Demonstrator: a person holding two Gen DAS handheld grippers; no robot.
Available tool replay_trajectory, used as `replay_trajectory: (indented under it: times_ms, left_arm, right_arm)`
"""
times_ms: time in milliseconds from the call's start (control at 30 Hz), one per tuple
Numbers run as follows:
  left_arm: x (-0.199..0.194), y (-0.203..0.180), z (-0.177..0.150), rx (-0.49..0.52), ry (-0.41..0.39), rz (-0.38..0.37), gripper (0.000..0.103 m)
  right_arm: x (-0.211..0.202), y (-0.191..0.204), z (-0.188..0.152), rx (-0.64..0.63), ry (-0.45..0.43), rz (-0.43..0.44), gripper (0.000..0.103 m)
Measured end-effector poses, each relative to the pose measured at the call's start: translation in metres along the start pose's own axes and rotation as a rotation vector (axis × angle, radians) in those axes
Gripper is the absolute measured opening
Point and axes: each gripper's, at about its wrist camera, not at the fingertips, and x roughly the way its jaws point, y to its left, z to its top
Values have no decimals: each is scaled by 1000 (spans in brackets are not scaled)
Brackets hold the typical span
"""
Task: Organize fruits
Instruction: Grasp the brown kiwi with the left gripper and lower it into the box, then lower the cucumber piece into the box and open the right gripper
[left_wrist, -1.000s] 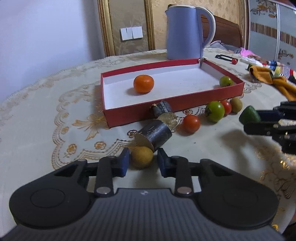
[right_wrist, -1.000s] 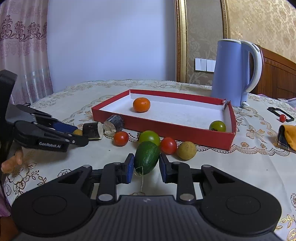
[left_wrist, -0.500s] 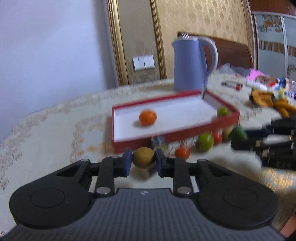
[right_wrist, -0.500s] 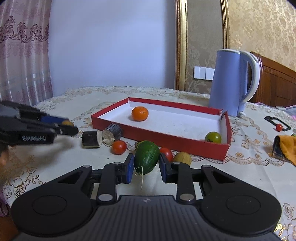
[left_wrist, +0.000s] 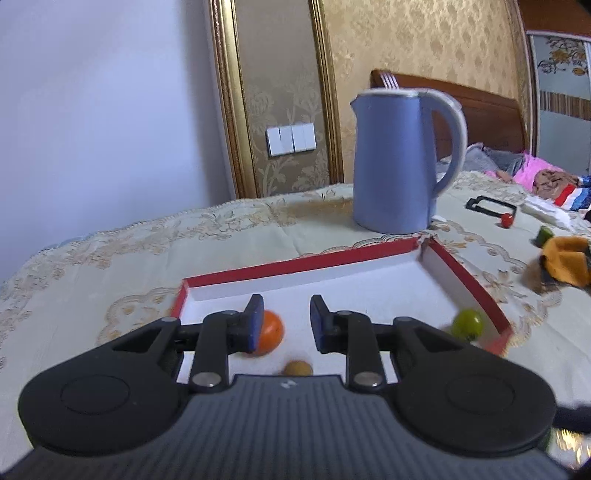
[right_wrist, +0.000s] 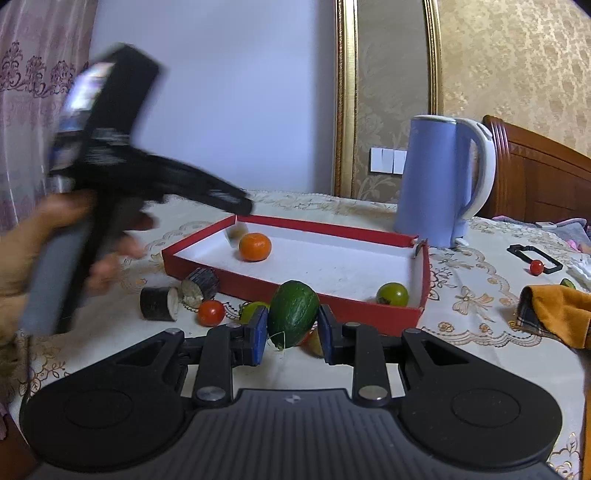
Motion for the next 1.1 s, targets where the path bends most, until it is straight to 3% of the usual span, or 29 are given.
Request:
replay_trajectory:
  times_ms: [233, 433, 533, 600, 700, 767, 867, 1000, 1100]
  left_arm:
    - [60, -15, 9, -6, 85, 57, 25]
    - [74, -8, 5, -52, 127, 76, 25]
    - [51, 6, 2, -85, 104, 104, 42]
    - [29, 18, -2, -125, 67, 119, 74]
    - [-11, 35, -15, -173, 5, 169, 96]
    - [-33, 47, -28, -206, -23, 192, 102]
    - [-57, 64, -55, -264, -36, 252, 103]
    - [-70, 80, -88, -323, -11, 268, 103]
    - [-70, 82, -102, -313, -5, 270, 103]
  right_arm:
    - [0, -12, -4, 18, 6, -1, 28]
    - [-2, -21, -4, 26, 2, -11, 28]
    - [-1, -25, -3, 29, 1, -18, 28]
    - [2, -26, -3, 32, 4, -20, 28]
    - [8, -27, -1, 33, 6, -11, 28]
    - [12, -26, 4, 29, 6, -15, 28]
    - [23, -26, 14, 13, 6, -13, 28]
    - [43, -32, 29, 21, 1, -17, 28]
    - [59, -38, 37, 35, 12, -25, 28]
